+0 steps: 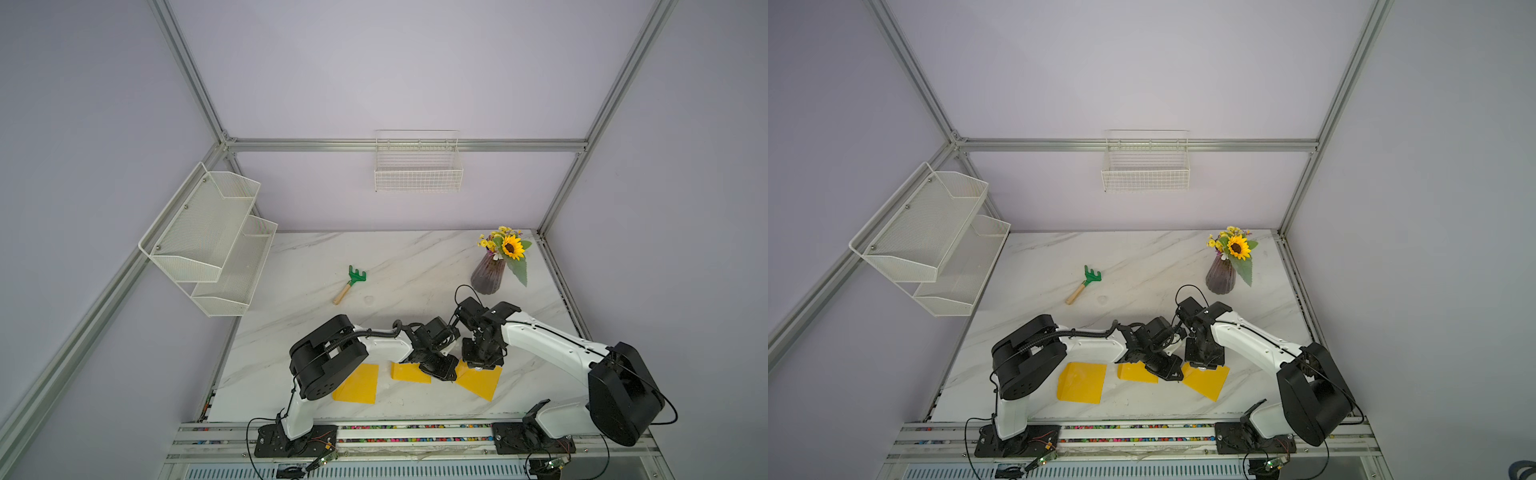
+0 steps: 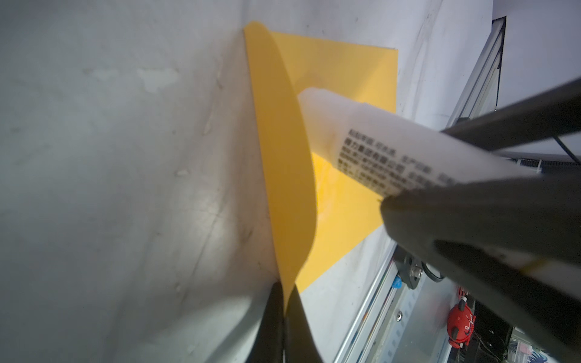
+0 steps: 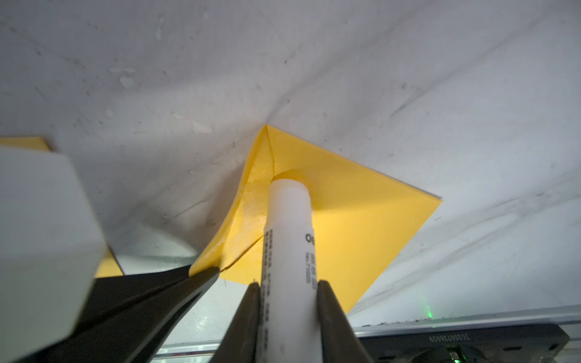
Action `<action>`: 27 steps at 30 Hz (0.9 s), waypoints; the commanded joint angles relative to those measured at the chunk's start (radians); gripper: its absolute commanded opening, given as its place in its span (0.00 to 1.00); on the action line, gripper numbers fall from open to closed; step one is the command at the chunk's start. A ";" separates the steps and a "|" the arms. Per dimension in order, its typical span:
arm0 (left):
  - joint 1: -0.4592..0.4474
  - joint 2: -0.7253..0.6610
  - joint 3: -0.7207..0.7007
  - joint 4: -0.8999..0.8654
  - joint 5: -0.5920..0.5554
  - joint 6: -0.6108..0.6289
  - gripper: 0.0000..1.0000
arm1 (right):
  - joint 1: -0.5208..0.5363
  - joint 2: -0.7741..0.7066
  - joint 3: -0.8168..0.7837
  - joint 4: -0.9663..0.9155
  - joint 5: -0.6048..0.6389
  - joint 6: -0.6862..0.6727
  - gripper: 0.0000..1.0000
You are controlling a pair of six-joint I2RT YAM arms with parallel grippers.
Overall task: Seal the envelope with a glue stick
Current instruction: Apply the envelope at the center of the board.
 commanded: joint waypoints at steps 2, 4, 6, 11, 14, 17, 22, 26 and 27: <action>-0.011 0.003 0.009 -0.024 -0.051 0.021 0.00 | -0.008 0.021 -0.025 -0.069 0.008 -0.026 0.00; -0.011 0.002 0.010 -0.025 -0.057 0.017 0.00 | -0.008 0.016 -0.020 -0.100 -0.015 -0.044 0.00; -0.011 0.002 0.012 -0.029 -0.060 0.017 0.00 | -0.008 0.001 -0.019 -0.128 -0.018 -0.058 0.00; -0.011 0.003 0.015 -0.029 -0.070 0.013 0.00 | -0.007 -0.014 -0.029 -0.155 -0.058 -0.077 0.00; -0.011 -0.005 0.014 -0.031 -0.079 0.010 0.00 | -0.008 -0.020 -0.053 -0.127 -0.130 -0.086 0.00; -0.011 0.002 0.021 -0.031 -0.076 0.010 0.00 | -0.008 -0.031 -0.069 -0.108 -0.201 -0.095 0.00; -0.012 0.007 0.027 -0.033 -0.073 0.009 0.00 | -0.008 -0.037 -0.103 -0.052 -0.323 -0.099 0.00; -0.013 -0.002 0.021 -0.035 -0.082 0.007 0.00 | -0.008 -0.042 -0.104 -0.046 -0.316 -0.093 0.00; -0.012 -0.002 0.021 -0.036 -0.082 0.006 0.00 | -0.008 -0.043 -0.095 -0.062 -0.280 -0.092 0.00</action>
